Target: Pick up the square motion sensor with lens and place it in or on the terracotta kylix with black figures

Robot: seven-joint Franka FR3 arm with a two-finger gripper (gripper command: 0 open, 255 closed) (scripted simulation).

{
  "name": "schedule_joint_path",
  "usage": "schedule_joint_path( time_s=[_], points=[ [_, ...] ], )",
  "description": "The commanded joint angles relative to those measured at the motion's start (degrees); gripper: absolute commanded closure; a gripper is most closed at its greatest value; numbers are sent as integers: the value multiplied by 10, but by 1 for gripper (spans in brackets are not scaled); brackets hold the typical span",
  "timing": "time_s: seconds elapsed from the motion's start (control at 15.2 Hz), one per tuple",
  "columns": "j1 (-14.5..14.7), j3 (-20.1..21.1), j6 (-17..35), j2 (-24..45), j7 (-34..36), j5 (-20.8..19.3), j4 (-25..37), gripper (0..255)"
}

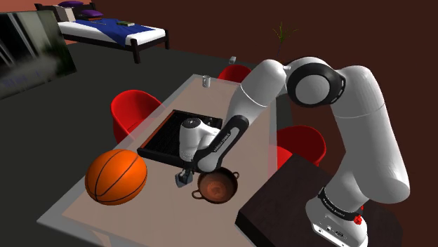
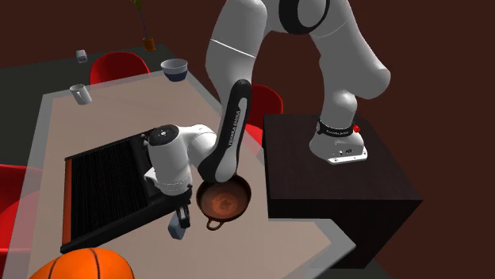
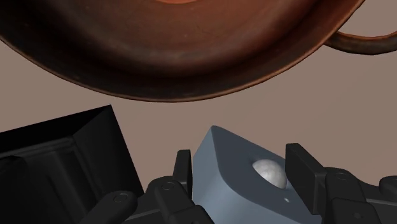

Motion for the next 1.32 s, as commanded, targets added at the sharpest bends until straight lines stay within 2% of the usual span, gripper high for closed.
schedule_joint_path(
  time_s=[0.0, 1.25],
  points=[
    [-3, 4, -9, -14, -2, 3, -5, 255],
    [-29, 38, -109, -139, -28, 40, -30, 255]
  ],
)
